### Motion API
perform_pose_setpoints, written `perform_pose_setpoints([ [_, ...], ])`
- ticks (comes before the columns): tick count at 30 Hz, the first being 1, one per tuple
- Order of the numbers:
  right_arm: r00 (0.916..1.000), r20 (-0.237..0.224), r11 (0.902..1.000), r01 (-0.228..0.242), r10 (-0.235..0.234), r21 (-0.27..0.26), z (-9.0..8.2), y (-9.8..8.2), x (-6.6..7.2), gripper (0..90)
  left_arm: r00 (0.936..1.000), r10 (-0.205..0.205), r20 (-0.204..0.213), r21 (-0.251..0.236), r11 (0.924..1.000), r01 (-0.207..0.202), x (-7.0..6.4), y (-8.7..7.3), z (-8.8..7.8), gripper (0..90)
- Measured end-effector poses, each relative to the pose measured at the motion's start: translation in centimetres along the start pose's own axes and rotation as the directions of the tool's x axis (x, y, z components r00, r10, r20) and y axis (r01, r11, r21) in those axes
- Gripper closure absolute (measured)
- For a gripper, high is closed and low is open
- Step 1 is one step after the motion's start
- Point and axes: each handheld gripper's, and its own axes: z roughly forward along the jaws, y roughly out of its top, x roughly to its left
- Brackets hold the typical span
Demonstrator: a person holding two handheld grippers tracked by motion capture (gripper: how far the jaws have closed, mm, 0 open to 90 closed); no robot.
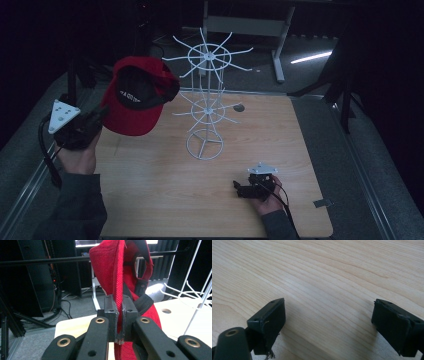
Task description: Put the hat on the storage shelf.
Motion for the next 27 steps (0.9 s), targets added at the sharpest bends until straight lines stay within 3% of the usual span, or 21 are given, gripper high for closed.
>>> perform_pose_setpoints([
  [11,1.0000,0.000,1.0000,0.000,0.000,0.000,0.0,0.0,0.0,11.8,0.9999,-0.015,0.004,-0.031,0.9994,0.015,-0.2,1.1,0.5,86.4],
  [27,1.0000,0.000,1.0000,0.001,-0.001,0.000,0.0,0.0,0.0,11.8,0.9998,-0.002,0.019,-0.065,0.9979,0.004,-0.5,2.8,1.5,86.4],
])
